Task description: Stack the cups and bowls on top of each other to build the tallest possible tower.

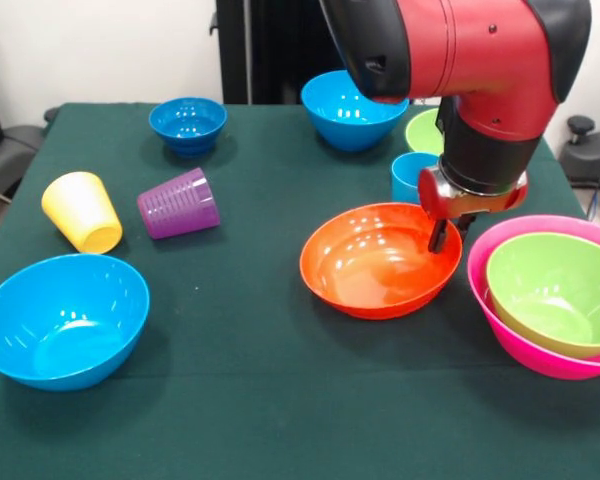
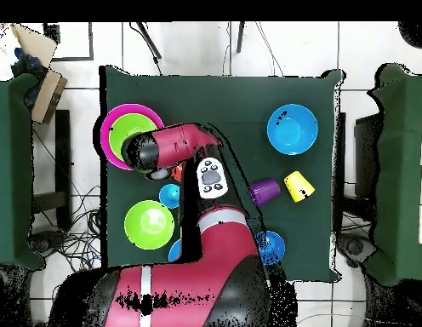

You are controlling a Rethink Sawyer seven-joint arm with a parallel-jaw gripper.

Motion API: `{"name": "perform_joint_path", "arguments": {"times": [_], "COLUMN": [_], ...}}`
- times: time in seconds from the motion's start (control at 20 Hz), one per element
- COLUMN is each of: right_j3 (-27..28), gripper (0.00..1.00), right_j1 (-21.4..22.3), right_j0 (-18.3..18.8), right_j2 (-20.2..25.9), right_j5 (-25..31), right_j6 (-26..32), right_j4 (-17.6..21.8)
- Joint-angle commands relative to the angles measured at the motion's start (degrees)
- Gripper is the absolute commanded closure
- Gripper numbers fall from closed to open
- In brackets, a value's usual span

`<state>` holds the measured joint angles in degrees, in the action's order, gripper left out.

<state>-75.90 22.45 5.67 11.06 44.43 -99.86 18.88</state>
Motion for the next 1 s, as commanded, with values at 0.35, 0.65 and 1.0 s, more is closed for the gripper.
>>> {"name": "perform_joint_path", "arguments": {"times": [0.35, 0.65, 1.0], "right_j3": [1.24, 1.38, 1.61], "gripper": [1.0, 1.0, 1.0], "right_j1": [0.82, 1.14, 1.35], "right_j0": [-0.44, -0.31, -0.15], "right_j2": [1.42, 1.55, 1.6], "right_j5": [4.26, 4.95, 5.61], "right_j6": [-3.13, -3.33, -3.61], "right_j4": [-1.4, -1.85, -2.52]}}
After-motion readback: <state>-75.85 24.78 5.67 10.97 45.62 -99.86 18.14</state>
